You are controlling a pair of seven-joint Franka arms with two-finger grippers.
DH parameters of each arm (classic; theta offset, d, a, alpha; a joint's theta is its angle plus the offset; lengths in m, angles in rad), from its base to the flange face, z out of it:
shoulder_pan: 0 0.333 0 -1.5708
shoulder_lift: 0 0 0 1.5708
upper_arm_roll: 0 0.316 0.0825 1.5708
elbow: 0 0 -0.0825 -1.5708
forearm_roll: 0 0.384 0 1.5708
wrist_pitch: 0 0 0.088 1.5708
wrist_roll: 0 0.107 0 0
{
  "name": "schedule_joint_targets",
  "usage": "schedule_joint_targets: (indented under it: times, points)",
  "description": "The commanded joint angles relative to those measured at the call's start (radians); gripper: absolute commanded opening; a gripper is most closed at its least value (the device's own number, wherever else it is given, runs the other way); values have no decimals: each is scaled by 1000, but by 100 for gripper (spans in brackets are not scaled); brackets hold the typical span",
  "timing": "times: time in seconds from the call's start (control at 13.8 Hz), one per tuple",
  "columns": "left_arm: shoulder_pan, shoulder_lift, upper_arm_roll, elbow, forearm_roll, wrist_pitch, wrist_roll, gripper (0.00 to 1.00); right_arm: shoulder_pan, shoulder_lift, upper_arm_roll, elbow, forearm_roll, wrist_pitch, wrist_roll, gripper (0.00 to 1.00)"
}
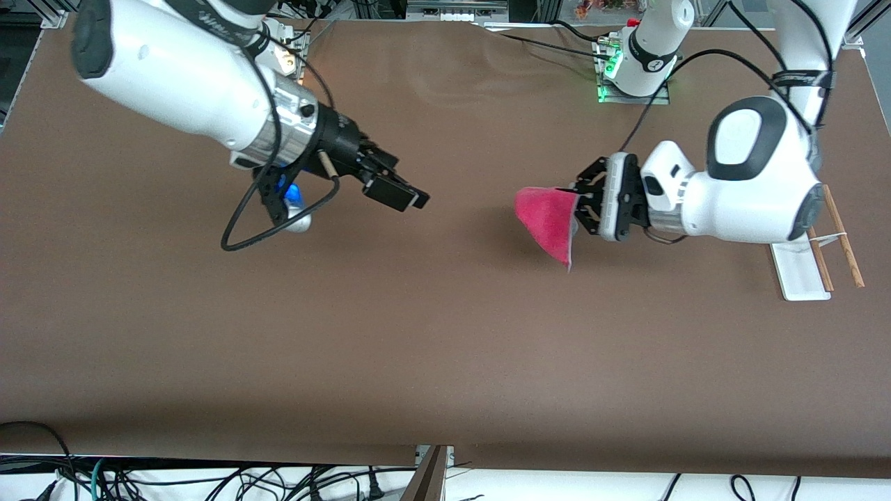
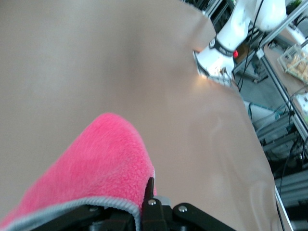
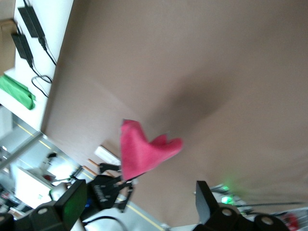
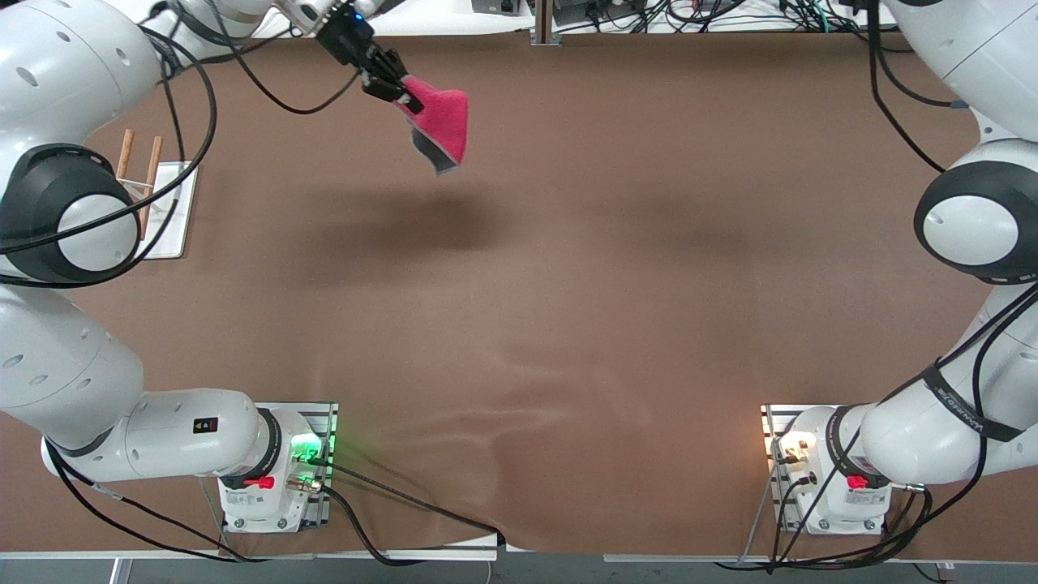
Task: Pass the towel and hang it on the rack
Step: 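Open the right gripper and withdraw while the left gripper pulls the towel, then carry the towel with the left gripper over the wooden rack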
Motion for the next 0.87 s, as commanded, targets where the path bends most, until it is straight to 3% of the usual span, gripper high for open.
schedule_joint_targets:
  times: [0.0,0.14,0.29,0.43,0.58,0.8]
  points:
    - [90,-4,-5,59,149,-99,10,0,-109,-31,7,7,-10,-170,-261,100]
    - [159,-3,0,86,270,-130,4,0,-188,-57,-15,6,-12,-299,-451,100]
    - [236,17,6,108,367,-132,4,0,-199,-89,-110,1,-35,-401,-640,100]
    - [306,62,8,161,479,-130,5,0,-201,-118,-151,-20,-142,-462,-769,100]
    - [334,95,12,235,609,-130,14,0,-201,-179,-192,-101,-243,-461,-904,100]
    - [359,100,20,232,803,-135,167,0,-201,-309,-269,-319,-311,-348,-1094,100]
